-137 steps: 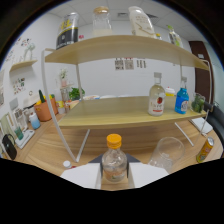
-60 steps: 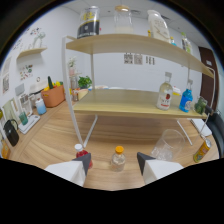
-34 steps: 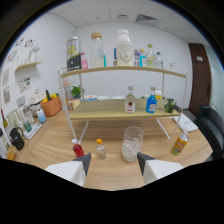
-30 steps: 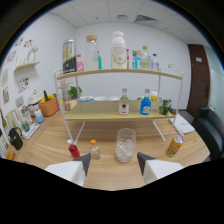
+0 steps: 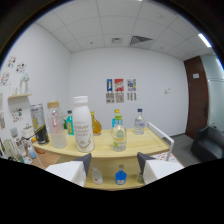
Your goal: Make me a cup of Vodka Sunrise.
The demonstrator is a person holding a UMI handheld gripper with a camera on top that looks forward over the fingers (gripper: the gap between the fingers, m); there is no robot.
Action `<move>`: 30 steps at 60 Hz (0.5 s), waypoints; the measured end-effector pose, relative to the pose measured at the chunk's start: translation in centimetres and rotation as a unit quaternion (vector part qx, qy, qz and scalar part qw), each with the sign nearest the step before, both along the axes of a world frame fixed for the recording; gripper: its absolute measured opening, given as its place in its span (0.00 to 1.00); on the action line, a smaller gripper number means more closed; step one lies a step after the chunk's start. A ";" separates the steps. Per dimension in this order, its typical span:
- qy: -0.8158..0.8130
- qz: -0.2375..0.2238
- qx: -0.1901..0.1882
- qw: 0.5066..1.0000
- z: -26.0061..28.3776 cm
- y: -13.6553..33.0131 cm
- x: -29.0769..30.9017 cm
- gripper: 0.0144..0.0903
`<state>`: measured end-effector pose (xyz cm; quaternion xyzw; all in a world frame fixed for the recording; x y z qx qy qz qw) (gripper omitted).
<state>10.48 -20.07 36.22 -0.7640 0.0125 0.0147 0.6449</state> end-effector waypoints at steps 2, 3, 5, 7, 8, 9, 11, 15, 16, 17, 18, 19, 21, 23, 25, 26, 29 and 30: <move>-0.002 0.001 0.005 1.000 0.8 1.3 0.3 0.94; -0.003 0.002 0.007 1.000 1.0 1.9 0.5 0.93; -0.006 0.000 0.008 1.000 1.4 3.0 0.9 0.94; -0.008 -0.001 0.008 1.000 1.7 4.1 1.1 0.93; -0.008 -0.001 0.008 1.000 1.8 4.6 1.2 0.93; -0.006 0.000 0.010 1.000 1.8 5.2 1.1 0.93; -0.005 0.002 0.011 1.000 2.0 6.1 1.2 0.92; -0.004 0.002 0.003 1.000 2.0 7.9 1.3 0.87; -0.005 0.001 0.002 1.000 2.0 8.3 1.4 0.85; -0.006 0.001 0.000 1.000 1.9 8.7 1.4 0.83; -0.007 0.000 -0.002 1.000 1.8 9.0 1.4 0.80; -0.008 0.000 -0.006 1.000 1.7 9.4 1.4 0.77; -0.010 0.001 -0.011 1.000 1.4 9.8 1.3 0.70; -0.010 -0.001 -0.014 1.000 1.3 10.2 1.5 0.60; -0.009 -0.003 -0.019 1.000 1.0 10.4 1.5 0.51; -0.008 -0.002 -0.023 1.000 0.9 10.5 1.4 0.47; -0.004 0.003 -0.030 1.000 0.6 10.7 1.3 0.38; -0.002 0.003 -0.031 1.000 0.5 10.7 1.2 0.35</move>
